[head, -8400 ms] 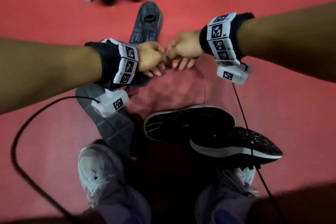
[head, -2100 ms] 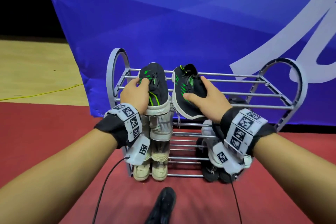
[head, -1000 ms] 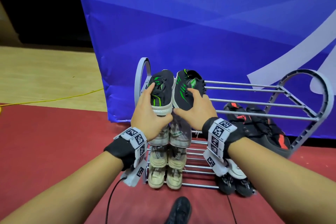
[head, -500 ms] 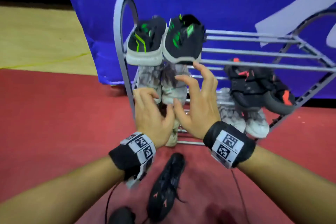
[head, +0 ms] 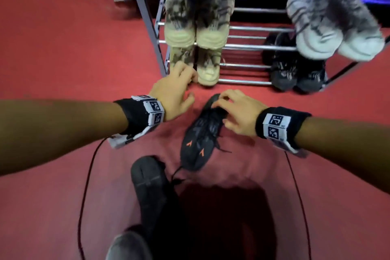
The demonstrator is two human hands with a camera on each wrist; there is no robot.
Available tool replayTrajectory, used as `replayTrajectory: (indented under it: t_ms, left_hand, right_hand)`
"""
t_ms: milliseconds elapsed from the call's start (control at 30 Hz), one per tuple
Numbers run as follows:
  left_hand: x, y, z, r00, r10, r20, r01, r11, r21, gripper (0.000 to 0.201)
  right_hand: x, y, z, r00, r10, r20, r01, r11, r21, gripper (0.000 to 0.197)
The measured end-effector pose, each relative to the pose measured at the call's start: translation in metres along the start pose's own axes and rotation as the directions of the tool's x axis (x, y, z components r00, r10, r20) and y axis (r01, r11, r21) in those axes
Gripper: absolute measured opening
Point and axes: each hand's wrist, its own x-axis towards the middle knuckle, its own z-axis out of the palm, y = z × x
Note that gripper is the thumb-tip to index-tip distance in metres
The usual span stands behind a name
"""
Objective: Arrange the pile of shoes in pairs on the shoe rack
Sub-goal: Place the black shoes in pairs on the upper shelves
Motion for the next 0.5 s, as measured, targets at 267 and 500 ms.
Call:
replayTrajectory:
  t_ms: [267,500]
  left_hand:
    - [-0.065,-0.026,0.058,0.820,-0.210,0.533,0.217,0.975,0.050,0.029]
    - [-0.097,-0.038,0.073,0.483,-0.243,0.842,0.292,0.950,0.106,0.042]
  right_hand:
    - [0.032,-0.023,0.045,0.983,0.073,0.166,-0.049,0.989,-0.141,0.077]
    - [0.042,-0.030,0.063,0.959,0.057,0.277,0.019,0.964,-0.265,0.095]
